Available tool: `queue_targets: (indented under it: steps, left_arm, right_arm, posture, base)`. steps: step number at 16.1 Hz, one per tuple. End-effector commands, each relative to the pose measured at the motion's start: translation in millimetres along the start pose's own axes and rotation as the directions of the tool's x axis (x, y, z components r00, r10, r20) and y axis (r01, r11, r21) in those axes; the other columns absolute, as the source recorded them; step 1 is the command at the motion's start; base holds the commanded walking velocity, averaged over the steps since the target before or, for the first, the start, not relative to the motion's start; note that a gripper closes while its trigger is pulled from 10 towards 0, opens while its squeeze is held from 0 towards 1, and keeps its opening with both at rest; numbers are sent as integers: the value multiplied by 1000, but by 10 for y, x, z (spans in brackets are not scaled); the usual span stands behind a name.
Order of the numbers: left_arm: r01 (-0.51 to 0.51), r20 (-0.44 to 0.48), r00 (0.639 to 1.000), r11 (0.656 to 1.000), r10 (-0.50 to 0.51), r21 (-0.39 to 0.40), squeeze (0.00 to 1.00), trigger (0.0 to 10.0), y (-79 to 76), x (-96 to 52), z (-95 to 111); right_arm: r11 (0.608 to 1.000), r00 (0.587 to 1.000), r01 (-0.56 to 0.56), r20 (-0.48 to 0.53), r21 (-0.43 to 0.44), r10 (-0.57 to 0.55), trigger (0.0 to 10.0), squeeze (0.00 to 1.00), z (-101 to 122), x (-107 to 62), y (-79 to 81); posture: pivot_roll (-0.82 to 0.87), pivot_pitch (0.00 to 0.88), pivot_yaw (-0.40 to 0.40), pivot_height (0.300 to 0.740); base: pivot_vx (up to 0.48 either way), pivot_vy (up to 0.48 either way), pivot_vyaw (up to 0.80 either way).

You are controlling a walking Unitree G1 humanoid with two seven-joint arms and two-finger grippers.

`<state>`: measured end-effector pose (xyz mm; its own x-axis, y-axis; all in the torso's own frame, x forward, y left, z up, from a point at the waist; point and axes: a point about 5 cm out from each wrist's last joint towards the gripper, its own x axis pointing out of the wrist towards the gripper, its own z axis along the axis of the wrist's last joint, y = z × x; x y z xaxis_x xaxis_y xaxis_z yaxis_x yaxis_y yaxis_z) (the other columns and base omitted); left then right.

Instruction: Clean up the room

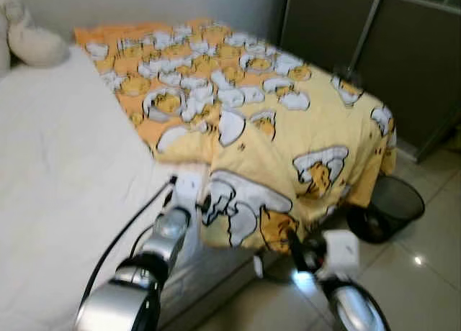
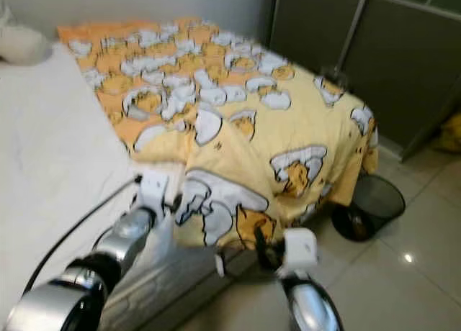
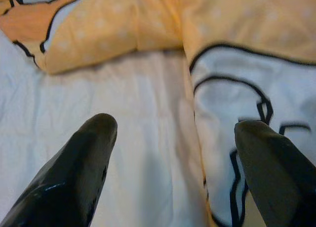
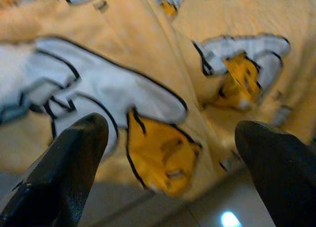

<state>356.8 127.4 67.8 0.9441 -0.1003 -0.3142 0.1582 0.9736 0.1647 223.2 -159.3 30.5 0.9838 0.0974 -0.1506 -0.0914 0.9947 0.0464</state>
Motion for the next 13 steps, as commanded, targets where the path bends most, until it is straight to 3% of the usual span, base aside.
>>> queue_targets:
  steps: [1, 3, 4, 7, 10, 13]
  left_arm:
    - [-23, 39, 999, 999, 24, -47, 0, 10000, 17, 22, 97]
    - [-43, 38, 998, 981, 51, -188, 0, 10000, 32, 1, 32]
    - [-43, 37, 998, 974, 53, -223, 0, 10000, 22, -13, -8]
    - [-83, 23, 995, 955, 93, -285, 0, 10000, 59, -65, -148]
    - [-82, 25, 995, 959, 92, -272, 0, 10000, 42, -93, -210]
    - [-105, -25, 994, 962, 102, -252, 0, 10000, 20, -169, -414]
  right_arm:
    - [1000, 1000, -6, 14, -8, 6, 10000, 0, 50, -69, -20]
    - [999, 999, -36, -33, -28, 35, 10000, 0, 4, -474, 26]
    - [999, 998, -44, -46, -33, 42, 10000, 0, 0, -559, 50]
    - [998, 996, -63, -71, -25, 61, 10000, 0, 39, -666, 127]
    - [997, 993, -74, -97, -22, 71, 10000, 0, 53, -743, 156]
    - [995, 986, -96, -142, -22, 92, 10000, 0, 18, -836, 203]
  posture:
    - [-81, 210, -31, 740]
    - [-131, 285, -65, 740]
    - [-144, 301, -73, 740]
    - [-173, 347, -101, 740]
    - [-175, 366, -112, 740]
    - [-171, 375, -118, 740]
  base:
    - [0, 0, 0]
    - [0, 0, 0]
    - [0, 0, 0]
    - [0, 0, 0]
    - [0, 0, 0]
    - [0, 0, 0]
